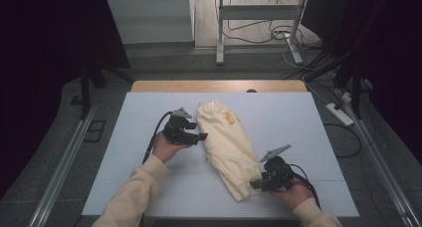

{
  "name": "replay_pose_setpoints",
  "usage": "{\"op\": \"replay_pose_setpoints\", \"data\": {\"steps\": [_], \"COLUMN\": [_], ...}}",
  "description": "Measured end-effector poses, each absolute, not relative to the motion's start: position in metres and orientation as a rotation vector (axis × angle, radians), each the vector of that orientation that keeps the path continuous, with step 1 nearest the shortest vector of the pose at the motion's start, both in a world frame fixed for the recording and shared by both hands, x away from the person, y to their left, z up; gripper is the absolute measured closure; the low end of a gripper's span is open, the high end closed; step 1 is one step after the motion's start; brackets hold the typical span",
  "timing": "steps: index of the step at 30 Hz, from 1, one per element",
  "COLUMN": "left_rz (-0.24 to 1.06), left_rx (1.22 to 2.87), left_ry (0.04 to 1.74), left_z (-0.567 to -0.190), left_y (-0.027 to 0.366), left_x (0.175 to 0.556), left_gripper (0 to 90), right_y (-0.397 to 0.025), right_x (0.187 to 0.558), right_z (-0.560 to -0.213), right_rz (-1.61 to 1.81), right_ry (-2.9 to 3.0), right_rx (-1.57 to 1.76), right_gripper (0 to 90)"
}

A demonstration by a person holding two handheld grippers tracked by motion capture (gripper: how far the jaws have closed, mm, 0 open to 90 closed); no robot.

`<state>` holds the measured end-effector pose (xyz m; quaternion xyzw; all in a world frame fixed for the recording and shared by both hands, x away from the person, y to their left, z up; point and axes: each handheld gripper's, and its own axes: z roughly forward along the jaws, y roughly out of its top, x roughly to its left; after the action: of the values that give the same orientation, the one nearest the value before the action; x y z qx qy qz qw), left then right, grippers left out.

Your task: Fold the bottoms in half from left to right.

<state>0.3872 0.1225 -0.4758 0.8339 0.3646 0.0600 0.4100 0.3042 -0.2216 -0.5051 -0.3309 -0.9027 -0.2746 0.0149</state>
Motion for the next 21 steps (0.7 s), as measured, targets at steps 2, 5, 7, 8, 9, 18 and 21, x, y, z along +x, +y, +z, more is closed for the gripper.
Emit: {"op": "replay_pose_setpoints", "data": {"steps": [2, 5, 7, 8, 9, 18, 21], "left_rz": [0.151, 0.151, 0.151, 0.152, 0.152, 0.155, 0.156], "left_rx": [2.102, 2.103, 2.098, 2.096, 2.095, 2.084, 2.083], "left_ry": [0.919, 0.920, 0.922, 0.922, 0.922, 0.927, 0.928], "left_z": [-0.476, -0.476, -0.476, -0.476, -0.476, -0.475, -0.474], "left_y": [0.122, 0.123, 0.124, 0.124, 0.124, 0.128, 0.129], "left_x": [0.387, 0.388, 0.388, 0.388, 0.388, 0.388, 0.388], "left_gripper": [31.3, 31.3, 31.3, 31.3, 31.3, 31.5, 31.4], "right_y": [-0.221, -0.221, -0.219, -0.218, -0.217, -0.206, -0.199], "right_x": [0.304, 0.303, 0.302, 0.301, 0.301, 0.294, 0.290], "right_z": [-0.505, -0.505, -0.504, -0.504, -0.504, -0.505, -0.505], "right_rz": [-0.861, -0.868, -0.866, -0.865, -0.872, -0.897, -0.901], "right_ry": [-2.807, -2.809, -2.821, -2.833, -2.831, -2.845, -2.851], "right_rx": [-1.015, -0.996, -0.981, -0.967, -0.961, -0.883, -0.853], "right_gripper": [59.4, 62.7, 64.5, 65.1, 65.3, 65.9, 65.9]}}
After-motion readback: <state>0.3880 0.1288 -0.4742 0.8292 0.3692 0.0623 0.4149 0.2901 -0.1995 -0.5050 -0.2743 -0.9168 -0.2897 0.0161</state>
